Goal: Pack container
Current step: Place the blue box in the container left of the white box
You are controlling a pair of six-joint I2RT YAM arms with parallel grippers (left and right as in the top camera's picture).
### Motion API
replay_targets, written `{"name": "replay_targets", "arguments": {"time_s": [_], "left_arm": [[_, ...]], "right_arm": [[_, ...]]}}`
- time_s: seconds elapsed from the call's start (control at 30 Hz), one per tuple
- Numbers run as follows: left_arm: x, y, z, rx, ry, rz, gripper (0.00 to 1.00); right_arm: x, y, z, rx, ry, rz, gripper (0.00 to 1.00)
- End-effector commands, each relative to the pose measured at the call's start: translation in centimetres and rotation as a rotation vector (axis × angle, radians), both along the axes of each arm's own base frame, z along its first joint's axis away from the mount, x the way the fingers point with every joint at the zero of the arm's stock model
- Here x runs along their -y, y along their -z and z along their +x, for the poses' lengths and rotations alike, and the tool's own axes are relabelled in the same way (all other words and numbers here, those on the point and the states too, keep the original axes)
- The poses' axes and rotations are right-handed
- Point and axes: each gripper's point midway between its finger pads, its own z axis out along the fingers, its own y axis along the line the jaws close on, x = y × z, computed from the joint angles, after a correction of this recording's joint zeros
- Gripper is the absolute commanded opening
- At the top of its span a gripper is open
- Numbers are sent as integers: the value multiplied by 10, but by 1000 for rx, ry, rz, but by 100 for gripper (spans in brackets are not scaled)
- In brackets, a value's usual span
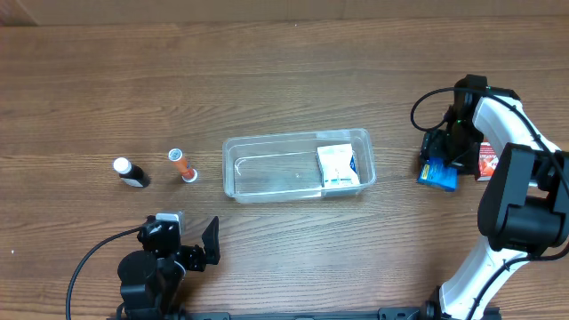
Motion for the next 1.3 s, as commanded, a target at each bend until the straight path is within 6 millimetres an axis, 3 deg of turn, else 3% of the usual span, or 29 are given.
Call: {"name": "replay_targets", "arguments": {"time_s": [0.0,0.2,0.37,0.5,0.53,0.67,0.73,0.8,0.9,1.0,1.07,1.27], "left_arm": [[2,-1,0,14,18,16,100],[2,-1,0,14,18,16,100],[2,-1,0,14,18,16,100],[2,-1,0,14,18,16,100],[2,-1,0,14,18,16,100],[2,-1,0,14,18,16,100],[2,-1,0,14,18,15,100],[2,-1,0,13,18,16,100],[2,-1,0,14,18,16,100],[2,-1,0,14,18,16,100],[2,-1,0,14,18,16,100],[2,-1,0,14,18,16,100]], "right_arm": [[-8,-39,13,107,57,37,68],[-33,-112,20,305,55,85,67],[-102,-167,6,425,-98,193,63],[-181,-190,-12,479,-276,247,62],[-216,-190,-20,488,-325,255,59],[-276,-179,-26,519,-373,227,56],[-300,-163,-30,493,-395,225,56],[-312,-143,-32,450,-417,213,57],[-320,-106,-27,380,-426,182,57],[-314,-80,-25,317,-419,147,57],[-311,-77,-23,315,-421,132,57],[-309,-77,-19,331,-418,117,71]]}}
